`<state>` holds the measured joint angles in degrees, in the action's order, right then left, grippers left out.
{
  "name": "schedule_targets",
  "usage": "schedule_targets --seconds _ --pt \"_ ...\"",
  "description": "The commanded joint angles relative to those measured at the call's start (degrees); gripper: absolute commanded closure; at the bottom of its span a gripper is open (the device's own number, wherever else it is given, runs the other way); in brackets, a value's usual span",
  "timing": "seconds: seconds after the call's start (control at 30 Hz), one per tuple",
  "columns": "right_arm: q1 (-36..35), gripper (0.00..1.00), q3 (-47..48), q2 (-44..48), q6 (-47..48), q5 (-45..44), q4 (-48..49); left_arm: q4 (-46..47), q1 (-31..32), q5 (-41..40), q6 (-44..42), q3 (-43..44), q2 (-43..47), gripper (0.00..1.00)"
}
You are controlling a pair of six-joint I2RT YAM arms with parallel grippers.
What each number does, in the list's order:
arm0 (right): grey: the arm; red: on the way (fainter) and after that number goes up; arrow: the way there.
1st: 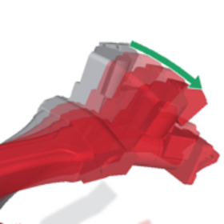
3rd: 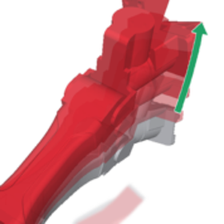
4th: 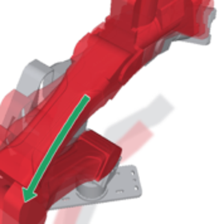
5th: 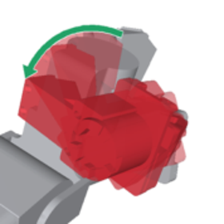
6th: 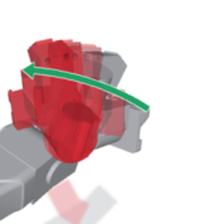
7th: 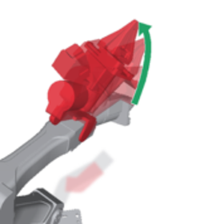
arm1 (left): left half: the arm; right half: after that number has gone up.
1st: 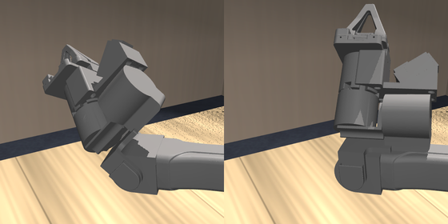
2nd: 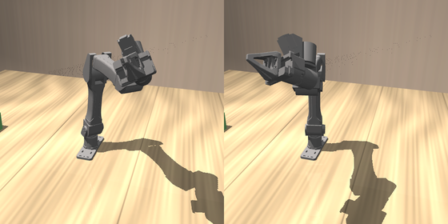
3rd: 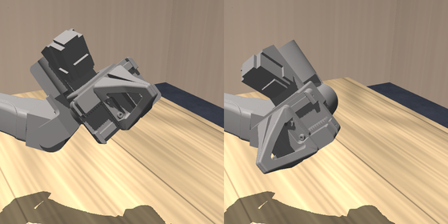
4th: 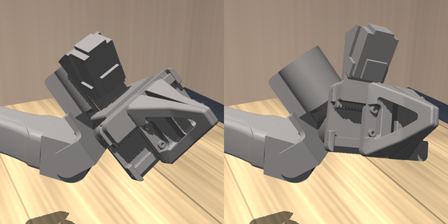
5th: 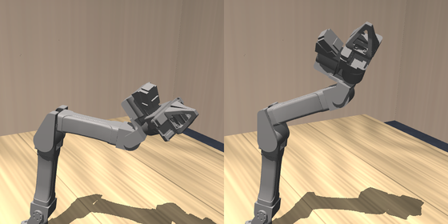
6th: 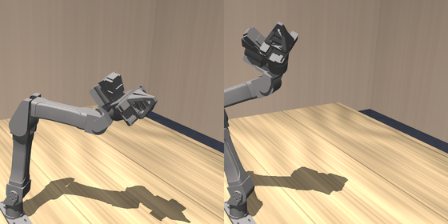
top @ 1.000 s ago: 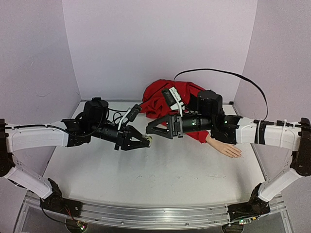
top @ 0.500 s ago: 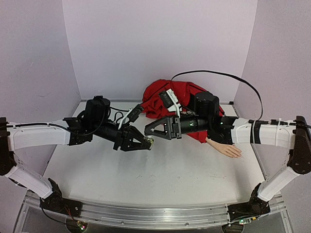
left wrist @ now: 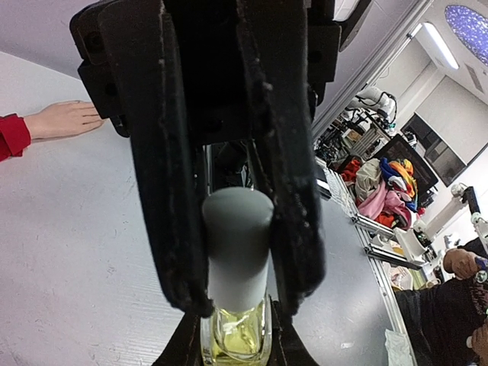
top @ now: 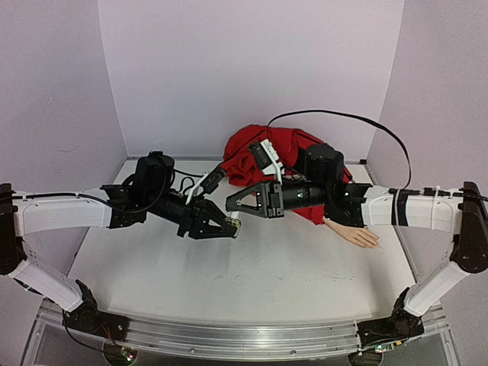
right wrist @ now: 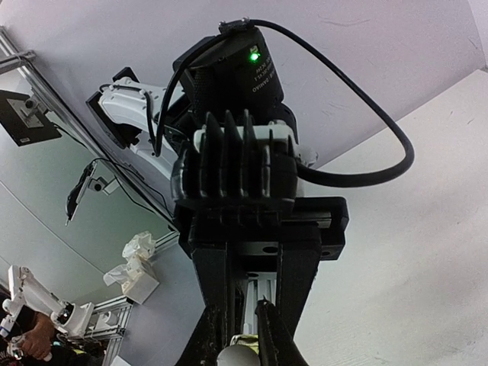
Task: Paint the nails
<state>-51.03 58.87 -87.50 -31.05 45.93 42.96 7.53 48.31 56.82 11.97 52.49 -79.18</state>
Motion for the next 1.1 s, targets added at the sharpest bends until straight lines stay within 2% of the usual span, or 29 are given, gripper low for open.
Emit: schedule_targets --seconds 0.0,0.07,0.23,0.27,0.37,0.4,0.47,0.57,0.77,0.93,1.0,1.07 --pt "-1.4 0.98 1.8 -1.2 0.2 -0.8 3.3 3.2 0.2 -2.8 -0.7 2.9 1.5 1.00" --pt "-2.3 1.00 1.2 -1.6 0.1 -3.3 3.2 3.1 0.1 -10.0 -0.7 2.4 2.3 1.00" --pt "-6.2 1.00 2.3 -4.6 0.0 -16.7 -1.5 2.2 0.2 -42.2 -3.0 -0.1 5.8 1.00" --pt "-7.8 1.00 3.9 -5.5 0.0 -22.8 -4.5 2.1 0.2 -46.5 -4.1 0.1 6.0 1.00" --pt "-14.7 1.00 13.2 -9.8 -5.2 -54.6 -23.4 2.2 0.3 -52.8 -6.5 1.1 5.8 1.00" --pt "-16.5 1.00 15.3 -11.0 -8.0 -61.6 -26.7 2.2 0.4 -54.3 -6.9 1.3 5.7 1.00" --pt "-19.6 1.00 17.2 -12.3 -11.2 -68.6 -28.7 2.2 0.5 -56.1 -7.4 1.8 5.2 1.00" --pt "-20.9 1.00 18.9 -13.0 -11.5 -70.7 -29.5 2.1 0.6 -55.8 -7.6 1.6 5.2 1.00" --pt "-20.8 0.98 19.2 -10.2 -5.6 -68.3 -27.3 2.1 0.5 -52.9 -6.8 -0.8 6.6 1.00" --pt "-18.9 0.52 17.6 -4.8 -1.0 -63.0 -26.3 1.8 0.6 -51.5 -5.3 -3.5 7.9 1.00" --pt "-17.2 0.40 15.7 -1.7 0.6 -58.5 -25.6 1.3 0.5 -50.1 -5.3 -4.3 8.5 1.00" --pt "-14.6 0.33 12.2 2.2 2.1 -51.3 -23.1 0.7 0.4 -46.8 -5.6 -4.9 8.9 1.00"
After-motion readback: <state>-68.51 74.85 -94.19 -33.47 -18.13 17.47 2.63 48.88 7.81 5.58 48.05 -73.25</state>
